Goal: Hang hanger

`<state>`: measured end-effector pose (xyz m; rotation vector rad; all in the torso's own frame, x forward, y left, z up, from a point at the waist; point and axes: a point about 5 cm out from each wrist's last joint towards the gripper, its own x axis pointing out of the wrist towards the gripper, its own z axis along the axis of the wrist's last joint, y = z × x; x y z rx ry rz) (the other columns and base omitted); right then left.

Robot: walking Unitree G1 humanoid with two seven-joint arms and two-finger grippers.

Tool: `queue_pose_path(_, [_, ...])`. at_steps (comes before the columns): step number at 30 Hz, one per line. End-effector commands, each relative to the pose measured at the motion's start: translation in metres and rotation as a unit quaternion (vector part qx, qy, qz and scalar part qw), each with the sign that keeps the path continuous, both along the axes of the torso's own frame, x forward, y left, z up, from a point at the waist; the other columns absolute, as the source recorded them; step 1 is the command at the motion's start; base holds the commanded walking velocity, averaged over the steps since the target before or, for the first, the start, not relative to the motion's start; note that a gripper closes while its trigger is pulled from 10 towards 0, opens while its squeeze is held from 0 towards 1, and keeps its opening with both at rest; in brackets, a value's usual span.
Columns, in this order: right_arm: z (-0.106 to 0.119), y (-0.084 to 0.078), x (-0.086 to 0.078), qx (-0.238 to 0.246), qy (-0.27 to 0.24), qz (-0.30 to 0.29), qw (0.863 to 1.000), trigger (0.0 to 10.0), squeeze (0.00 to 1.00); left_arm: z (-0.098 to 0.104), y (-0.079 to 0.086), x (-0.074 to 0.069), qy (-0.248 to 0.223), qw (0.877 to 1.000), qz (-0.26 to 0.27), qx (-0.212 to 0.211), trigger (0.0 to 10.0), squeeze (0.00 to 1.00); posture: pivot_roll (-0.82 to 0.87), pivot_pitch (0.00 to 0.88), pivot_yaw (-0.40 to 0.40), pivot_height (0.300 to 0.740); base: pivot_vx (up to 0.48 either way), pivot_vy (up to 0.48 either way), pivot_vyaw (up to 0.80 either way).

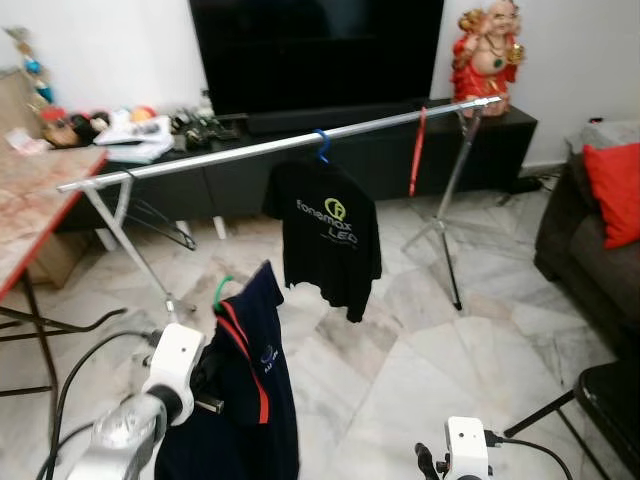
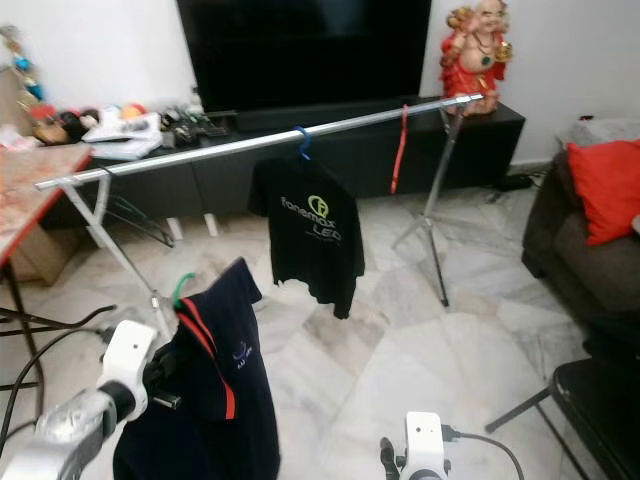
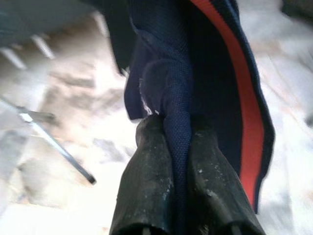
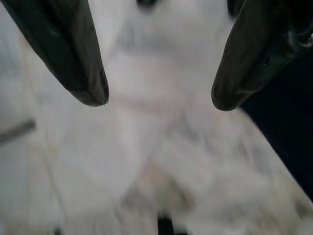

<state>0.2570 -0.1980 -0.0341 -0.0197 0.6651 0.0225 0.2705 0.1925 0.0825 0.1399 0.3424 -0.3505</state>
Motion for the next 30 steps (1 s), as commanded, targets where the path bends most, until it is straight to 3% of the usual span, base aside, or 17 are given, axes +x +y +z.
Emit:
queue_pose_path(1, [0.015, 0.006, 0.016, 0.011, -0.041, 0.054, 0.998, 10.0, 0.0, 0.014, -0.005, 0.006, -0.007, 0.999, -0.032, 0.011, 10.0, 0.0, 0.02, 0.0, 0.058, 0.74, 0.0, 0.0, 0.0])
queue_pose_path(5, [0.021, 0.009, 0.02, 0.009, -0.057, 0.102, 0.993, 10.0, 0.0, 0.017, -0.008, 0.008, 0.001, 0.998, -0.052, 0.019, 10.0, 0.0, 0.03, 0.0, 0.051, 0.74, 0.0, 0.0, 0.0])
queue_pose_path(9, [0.03, 0.021, 0.022, 0.07, -0.094, 0.176, 0.977, 10.0, 0.0, 0.02, -0.015, 0.009, 0.02, 0.996, -0.081, 0.028, 10.0, 0.0, 0.03, 0.013, 0.036, 0.74, 0.0, 0.0, 0.0])
queue_pose_path(12, [0.034, 0.033, 0.019, 0.115, -0.1, 0.247, 0.957, 10.0, 0.0, 0.021, -0.022, 0.01, 0.036, 0.995, -0.093, 0.027, 10.0, 0.0, 0.03, 0.021, 0.035, 0.74, 0.0, 0.0, 0.0])
queue_pose_path(13, [0.036, 0.041, 0.016, 0.136, -0.096, 0.296, 0.941, 10.0, 0.0, 0.026, -0.031, 0.011, 0.04, 0.992, -0.116, 0.016, 10.0, 0.0, 0.02, 0.027, 0.032, 0.74, 0.0, 0.0, 0.0])
queue_pose_path(14, [0.037, 0.043, 0.015, 0.144, -0.094, 0.311, 0.935, 10.0, 0.0, 0.028, -0.034, 0.012, 0.04, 0.991, -0.127, 0.014, 10.0, 0.0, 0.01, 0.034, 0.03, 0.74, 0.0, 0.0, 0.0])
queue_pose_path(17, [0.038, 0.048, 0.013, 0.162, -0.089, 0.336, 0.923, 10.0, 0.0, 0.032, -0.041, 0.015, 0.039, 0.988, -0.146, 0.014, 10.0, 0.0, 0.01, 0.045, 0.025, 0.74, 0.0, 0.0, 0.0])
queue_pose_path(19, [0.04, 0.051, 0.011, 0.184, -0.079, 0.368, 0.908, 10.0, 0.0, 0.037, -0.05, 0.02, 0.039, 0.986, -0.159, 0.014, 10.0, 0.0, 0.02, 0.057, 0.011, 0.74, 0.0, 0.0, 0.0])
queue_pose_path(20, [0.04, 0.051, 0.011, 0.184, -0.079, 0.368, 0.908, 10.0, 0.0, 0.037, -0.05, 0.02, 0.039, 0.986, -0.159, 0.014, 10.0, 0.0, 0.02, 0.057, 0.011, 0.74, 0.0, 0.0, 0.0])
queue_pose_path(21, [0.04, 0.052, 0.009, 0.196, -0.07, 0.387, 0.898, 10.0, 0.0, 0.04, -0.055, 0.023, 0.045, 0.985, -0.164, 0.011, 10.0, 0.0, 0.01, 0.062, 0.003, 0.74, 0.0, 0.0, 0.0])
queue_pose_path(22, [0.04, 0.052, 0.009, 0.196, -0.07, 0.387, 0.898, 10.0, 0.0, 0.04, -0.055, 0.023, 0.045, 0.985, -0.164, 0.011, 10.0, 0.0, 0.01, 0.062, 0.003, 0.74, 0.0, 0.0, 0.0])
queue_pose_path(25, [0.043, 0.053, 0.006, 0.217, -0.052, 0.425, 0.877, 10.0, 0.0, 0.051, -0.07, 0.03, 0.061, 0.982, -0.181, 0.016, 10.0, 0.0, 0.0, 0.084, -0.021, 0.74, 0.0, 0.0, 0.0])
queue_pose_path(30, [0.048, 0.053, 0.009, 0.221, -0.05, 0.438, 0.87, 10.0, 0.0, 0.06, -0.084, 0.029, 0.076, 0.974, -0.212, 0.01, 10.0, 0.0, 0.0, 0.091, -0.029, 0.74, 0.0, 0.0, 0.0])
